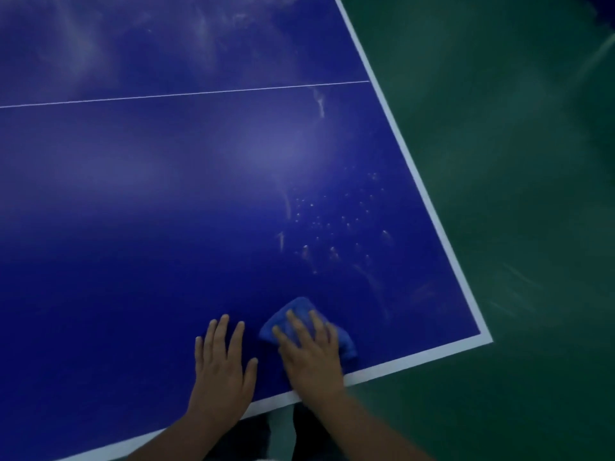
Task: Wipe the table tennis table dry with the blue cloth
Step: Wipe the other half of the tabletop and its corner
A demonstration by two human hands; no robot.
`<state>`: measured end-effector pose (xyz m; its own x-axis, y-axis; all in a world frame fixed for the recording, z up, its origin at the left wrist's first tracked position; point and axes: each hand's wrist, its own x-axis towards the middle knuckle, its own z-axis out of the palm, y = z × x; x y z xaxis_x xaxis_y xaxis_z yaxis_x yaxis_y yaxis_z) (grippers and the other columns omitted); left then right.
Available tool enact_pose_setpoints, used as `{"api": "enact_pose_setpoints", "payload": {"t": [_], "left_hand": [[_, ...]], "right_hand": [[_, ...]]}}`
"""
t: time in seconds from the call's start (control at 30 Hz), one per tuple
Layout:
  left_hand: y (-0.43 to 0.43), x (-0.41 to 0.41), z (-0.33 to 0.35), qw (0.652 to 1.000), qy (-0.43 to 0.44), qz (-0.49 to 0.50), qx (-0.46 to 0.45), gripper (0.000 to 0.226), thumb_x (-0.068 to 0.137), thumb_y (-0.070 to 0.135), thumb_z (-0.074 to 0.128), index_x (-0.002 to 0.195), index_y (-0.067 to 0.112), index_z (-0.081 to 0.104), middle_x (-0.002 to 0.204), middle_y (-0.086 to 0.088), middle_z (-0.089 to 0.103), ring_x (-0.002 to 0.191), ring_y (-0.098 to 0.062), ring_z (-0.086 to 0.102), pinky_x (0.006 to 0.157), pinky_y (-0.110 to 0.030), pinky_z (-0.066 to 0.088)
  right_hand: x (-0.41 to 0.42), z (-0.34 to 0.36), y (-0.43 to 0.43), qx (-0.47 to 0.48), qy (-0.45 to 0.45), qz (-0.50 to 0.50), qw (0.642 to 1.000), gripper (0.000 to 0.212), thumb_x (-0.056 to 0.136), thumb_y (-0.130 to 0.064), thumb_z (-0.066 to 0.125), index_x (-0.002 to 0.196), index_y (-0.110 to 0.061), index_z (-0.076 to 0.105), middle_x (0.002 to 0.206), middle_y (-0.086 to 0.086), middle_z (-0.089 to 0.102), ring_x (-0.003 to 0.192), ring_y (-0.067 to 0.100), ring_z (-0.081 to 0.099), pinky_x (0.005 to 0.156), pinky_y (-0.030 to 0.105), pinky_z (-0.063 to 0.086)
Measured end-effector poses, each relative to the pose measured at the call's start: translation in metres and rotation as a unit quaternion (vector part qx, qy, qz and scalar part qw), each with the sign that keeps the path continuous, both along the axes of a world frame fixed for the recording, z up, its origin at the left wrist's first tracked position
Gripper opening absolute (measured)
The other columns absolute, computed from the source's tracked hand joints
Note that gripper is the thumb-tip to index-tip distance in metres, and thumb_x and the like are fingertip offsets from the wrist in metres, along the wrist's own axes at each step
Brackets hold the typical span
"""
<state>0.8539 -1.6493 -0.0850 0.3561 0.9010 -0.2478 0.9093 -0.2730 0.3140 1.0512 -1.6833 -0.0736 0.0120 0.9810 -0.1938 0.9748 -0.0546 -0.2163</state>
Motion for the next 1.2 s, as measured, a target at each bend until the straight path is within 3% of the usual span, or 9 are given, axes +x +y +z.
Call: {"api": "enact_pose_setpoints", "payload": {"t": [0.17, 0.37, 0.5, 0.63, 0.73, 0.9, 1.0, 1.1, 1.2], "left_hand": [[-0.002, 0.064, 0.001, 1.0, -0.015, 0.008, 0.0, 0.072, 0.094, 0.052, 0.03, 0.152, 0.011, 0.035, 0.164, -0.014, 0.015, 0.153, -0.029, 0.005, 0.119, -0.06, 0.015], [-0.008, 0.141, 0.004, 0.999, -0.026, 0.04, -0.007, 0.073, 0.095, 0.053, 0.028, 0.154, 0.01, 0.031, 0.165, -0.013, 0.008, 0.154, -0.025, -0.005, 0.122, -0.055, 0.002], [-0.014, 0.174, 0.0, 0.999, -0.024, 0.038, 0.003, 0.071, 0.095, 0.051, 0.031, 0.152, 0.009, 0.033, 0.164, -0.014, 0.013, 0.153, -0.03, 0.004, 0.12, -0.061, 0.009], [-0.016, 0.197, -0.004, 0.999, -0.024, 0.043, 0.006, 0.07, 0.094, 0.049, 0.032, 0.152, 0.01, 0.033, 0.164, -0.014, 0.014, 0.154, -0.03, 0.005, 0.119, -0.062, 0.01], [-0.015, 0.206, -0.002, 0.999, -0.013, 0.03, 0.004, 0.07, 0.096, 0.049, 0.03, 0.153, 0.009, 0.032, 0.164, -0.014, 0.013, 0.154, -0.029, 0.001, 0.121, -0.06, 0.006], [-0.016, 0.215, 0.001, 1.0, -0.005, 0.03, 0.005, 0.07, 0.097, 0.051, 0.027, 0.154, 0.01, 0.03, 0.165, -0.013, 0.009, 0.154, -0.025, -0.005, 0.123, -0.052, -0.003], [-0.014, 0.22, 0.002, 0.999, -0.013, 0.036, 0.009, 0.07, 0.096, 0.05, 0.029, 0.153, 0.009, 0.031, 0.165, -0.014, 0.012, 0.154, -0.027, -0.001, 0.121, -0.059, 0.007], [-0.013, 0.218, 0.004, 0.999, -0.011, 0.043, 0.01, 0.07, 0.095, 0.05, 0.031, 0.153, 0.01, 0.031, 0.164, -0.013, 0.013, 0.154, -0.027, 0.001, 0.12, -0.061, 0.011], [-0.007, 0.215, 0.011, 0.999, -0.009, 0.052, 0.004, 0.071, 0.095, 0.051, 0.03, 0.154, 0.011, 0.03, 0.164, -0.013, 0.013, 0.154, -0.028, 0.002, 0.12, -0.059, 0.01]], "right_hand": [[0.107, -0.01, 0.002, 0.023, -0.005, 0.026, 0.999, 0.046, 0.091, -0.042, 0.05, 0.137, -0.039, 0.055, 0.148, -0.002, 0.052, 0.134, 0.033, 0.042, 0.098, 0.053, 0.041], [0.265, -0.002, 0.055, 0.073, -0.072, -0.223, 0.969, 0.044, 0.095, -0.043, 0.042, 0.134, -0.033, 0.062, 0.146, 0.004, 0.054, 0.128, 0.041, 0.047, 0.093, 0.062, 0.044], [0.204, -0.014, -0.002, 0.106, -0.033, -0.03, 0.993, 0.049, 0.085, -0.035, 0.068, 0.133, -0.033, 0.059, 0.148, 0.002, 0.053, 0.13, 0.039, 0.045, 0.094, 0.057, 0.046], [0.251, -0.026, -0.03, 0.13, -0.012, 0.071, 0.989, 0.045, 0.09, -0.038, 0.055, 0.135, -0.035, 0.057, 0.148, 0.0, 0.053, 0.131, 0.034, 0.048, 0.097, 0.052, 0.043], [0.337, -0.02, 0.03, 0.106, -0.074, -0.049, 0.99, 0.045, 0.092, -0.031, 0.042, 0.133, -0.029, 0.061, 0.142, 0.006, 0.057, 0.113, 0.041, 0.055, 0.083, 0.05, 0.047], [0.401, 0.008, 0.084, 0.101, -0.036, -0.3, 0.948, 0.039, 0.104, -0.033, 0.041, 0.138, -0.025, 0.058, 0.148, 0.008, 0.051, 0.116, 0.042, 0.049, 0.092, 0.051, 0.042], [0.347, 0.005, 0.054, 0.184, -0.03, -0.113, 0.976, 0.041, 0.092, -0.022, 0.05, 0.13, -0.021, 0.064, 0.139, 0.012, 0.058, 0.105, 0.042, 0.056, 0.08, 0.049, 0.049], [0.269, -0.012, -0.015, 0.132, -0.002, 0.122, 0.984, 0.046, 0.087, -0.033, 0.053, 0.133, -0.034, 0.055, 0.147, 0.0, 0.051, 0.122, 0.035, 0.05, 0.089, 0.051, 0.048], [0.291, -0.022, -0.005, 0.131, -0.008, 0.185, 0.974, 0.045, 0.086, -0.035, 0.055, 0.131, -0.037, 0.055, 0.145, -0.003, 0.054, 0.124, 0.032, 0.051, 0.092, 0.05, 0.045]]}}
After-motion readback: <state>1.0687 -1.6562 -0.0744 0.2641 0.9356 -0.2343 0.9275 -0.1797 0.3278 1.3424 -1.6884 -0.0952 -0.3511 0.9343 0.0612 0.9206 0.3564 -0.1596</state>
